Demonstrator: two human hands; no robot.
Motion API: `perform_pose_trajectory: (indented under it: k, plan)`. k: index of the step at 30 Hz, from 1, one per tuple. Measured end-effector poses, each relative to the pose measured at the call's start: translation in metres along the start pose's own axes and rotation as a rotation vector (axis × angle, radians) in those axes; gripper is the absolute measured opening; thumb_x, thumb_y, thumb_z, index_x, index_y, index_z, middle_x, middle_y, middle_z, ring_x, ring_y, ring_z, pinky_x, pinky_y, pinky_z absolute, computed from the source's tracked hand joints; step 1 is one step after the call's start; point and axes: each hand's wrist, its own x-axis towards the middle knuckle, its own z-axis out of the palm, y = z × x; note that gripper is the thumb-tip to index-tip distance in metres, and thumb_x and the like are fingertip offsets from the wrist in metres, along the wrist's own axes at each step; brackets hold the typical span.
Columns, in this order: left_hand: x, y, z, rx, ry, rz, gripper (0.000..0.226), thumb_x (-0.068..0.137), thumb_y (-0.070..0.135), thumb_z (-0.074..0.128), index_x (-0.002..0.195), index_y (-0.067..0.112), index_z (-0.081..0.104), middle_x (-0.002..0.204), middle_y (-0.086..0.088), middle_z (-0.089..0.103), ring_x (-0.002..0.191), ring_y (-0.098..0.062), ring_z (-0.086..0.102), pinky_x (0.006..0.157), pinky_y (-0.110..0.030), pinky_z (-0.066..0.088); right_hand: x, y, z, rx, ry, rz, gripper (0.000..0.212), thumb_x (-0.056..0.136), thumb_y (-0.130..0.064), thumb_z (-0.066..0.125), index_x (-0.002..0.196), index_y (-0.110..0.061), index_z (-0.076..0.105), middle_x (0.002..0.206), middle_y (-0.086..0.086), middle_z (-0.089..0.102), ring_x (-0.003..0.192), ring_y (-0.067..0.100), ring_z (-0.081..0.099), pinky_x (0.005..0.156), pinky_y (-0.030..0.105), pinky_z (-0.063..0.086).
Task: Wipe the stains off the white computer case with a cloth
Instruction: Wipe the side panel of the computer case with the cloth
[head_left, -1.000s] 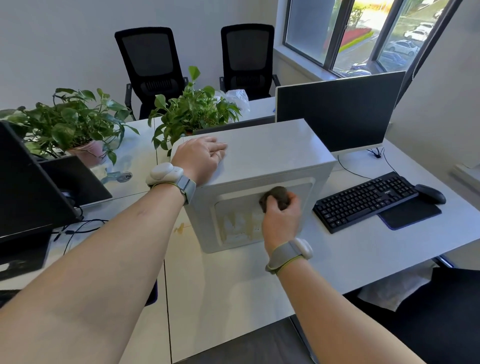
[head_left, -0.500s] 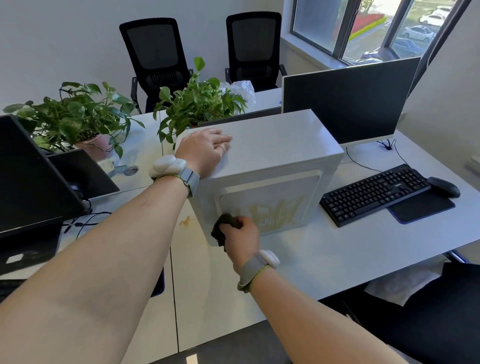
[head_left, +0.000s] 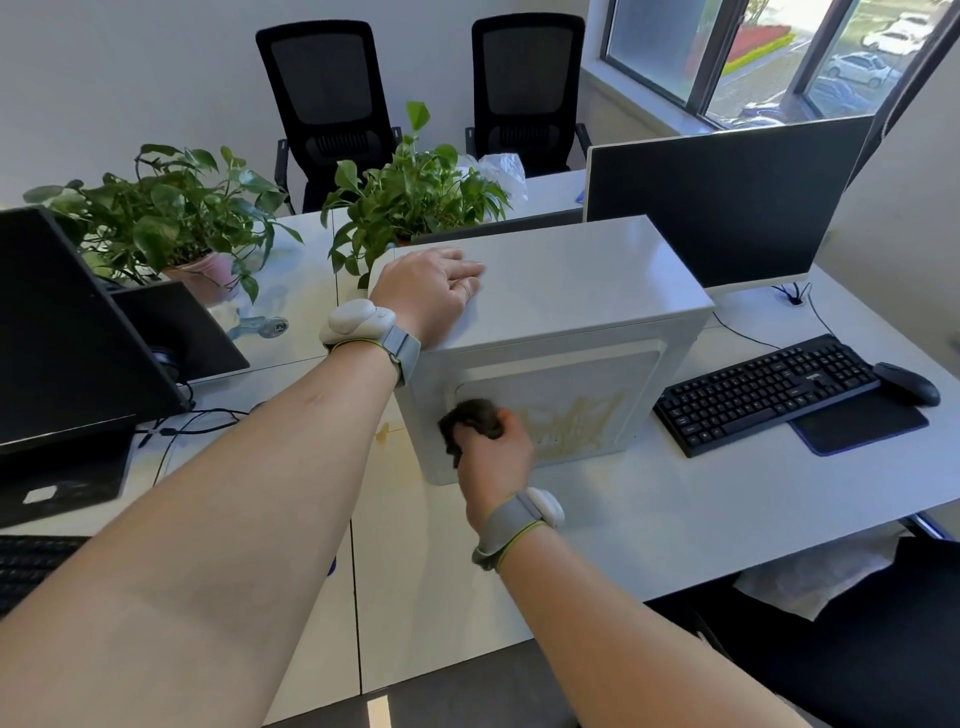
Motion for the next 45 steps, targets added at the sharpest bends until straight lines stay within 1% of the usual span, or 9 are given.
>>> perform_pose_trajectory:
  k: [4,7,12,23,27,31,36,40,45]
  plan:
    - [-0.001,-0.001,0.000,-0.021,-0.007,0.005,0.032,0.100,0.044,0.054,0.128,0.042,0.069,0.148,0.012,0.055,0.140,-0.012,0.046,0.119,-0.039,0.030,-0.003,0.006,-0.010,0.020,-0.204,0.065,0.027,0.083,-0.007,0.073,0.109,-0.012,0.068,0.080,0.013,0.072,0.062,0.028,0.067,0.054,0.036,0.054]
    - [0.000,-0.001,-0.001,-0.014,0.005,0.010,0.031,0.101,0.043,0.054,0.128,0.041,0.069,0.148,0.012,0.055,0.139,-0.011,0.046,0.119,-0.036,0.030,0.017,0.003,-0.030,0.245,0.101,0.155,0.028,0.073,-0.018,0.075,0.099,-0.014,0.065,0.084,0.025,0.072,0.065,0.038,0.067,0.058,0.041,0.051]
    - [0.000,-0.001,0.001,-0.018,0.009,0.008,0.031,0.100,0.043,0.054,0.127,0.042,0.070,0.147,0.012,0.056,0.138,-0.011,0.047,0.118,-0.038,0.032,0.049,-0.012,-0.049,0.314,0.382,0.141,0.020,0.094,-0.018,0.070,0.110,-0.019,0.058,0.095,0.006,0.066,0.077,0.022,0.063,0.073,0.035,0.051]
    - [-0.001,-0.001,-0.001,-0.013,0.002,0.010,0.031,0.101,0.043,0.054,0.128,0.042,0.070,0.147,0.013,0.056,0.138,-0.012,0.047,0.119,-0.036,0.029,0.007,0.000,0.002,0.105,-0.247,0.228,0.021,0.090,-0.004,0.070,0.109,0.003,0.064,0.073,0.020,0.070,0.053,0.032,0.068,0.048,0.037,0.052]
    - [0.000,-0.001,0.001,-0.015,0.018,0.018,0.031,0.100,0.043,0.054,0.127,0.042,0.070,0.146,0.012,0.057,0.137,-0.012,0.048,0.118,-0.038,0.031,0.024,-0.008,-0.046,0.260,0.067,0.239,0.028,0.085,-0.007,0.067,0.105,0.010,0.066,0.068,0.019,0.063,0.048,0.026,0.056,0.042,0.025,0.038]
    - [0.002,-0.003,0.003,-0.006,0.018,0.014,0.032,0.099,0.045,0.053,0.127,0.043,0.070,0.146,0.013,0.057,0.136,-0.013,0.049,0.118,-0.039,0.032,0.041,-0.028,-0.072,0.343,0.395,0.101,0.023,0.096,-0.022,0.066,0.116,-0.016,0.057,0.097,0.004,0.065,0.076,0.012,0.060,0.065,0.028,0.046]
    - [0.002,-0.003,0.003,0.013,0.007,0.007,0.032,0.100,0.045,0.052,0.127,0.044,0.069,0.146,0.013,0.057,0.137,-0.013,0.048,0.119,-0.039,0.030,0.021,-0.024,-0.014,0.275,0.268,0.090,0.017,0.095,-0.020,0.066,0.110,-0.012,0.061,0.102,0.010,0.069,0.085,0.025,0.065,0.076,0.032,0.048]
    - [0.002,-0.005,0.002,0.008,0.002,0.009,0.032,0.100,0.045,0.053,0.128,0.044,0.069,0.147,0.013,0.056,0.137,-0.013,0.047,0.119,-0.040,0.030,-0.004,-0.009,0.018,0.117,0.004,0.165,0.019,0.088,-0.016,0.070,0.106,-0.010,0.064,0.089,0.009,0.071,0.074,0.023,0.067,0.062,0.030,0.051]
    - [0.002,-0.007,0.003,0.018,-0.008,0.023,0.032,0.101,0.046,0.052,0.128,0.044,0.068,0.147,0.013,0.056,0.138,-0.014,0.047,0.118,-0.040,0.030,-0.006,-0.014,-0.013,0.136,-0.210,0.232,0.030,0.084,-0.013,0.072,0.112,-0.003,0.064,0.088,0.019,0.073,0.073,0.033,0.074,0.071,0.049,0.064]
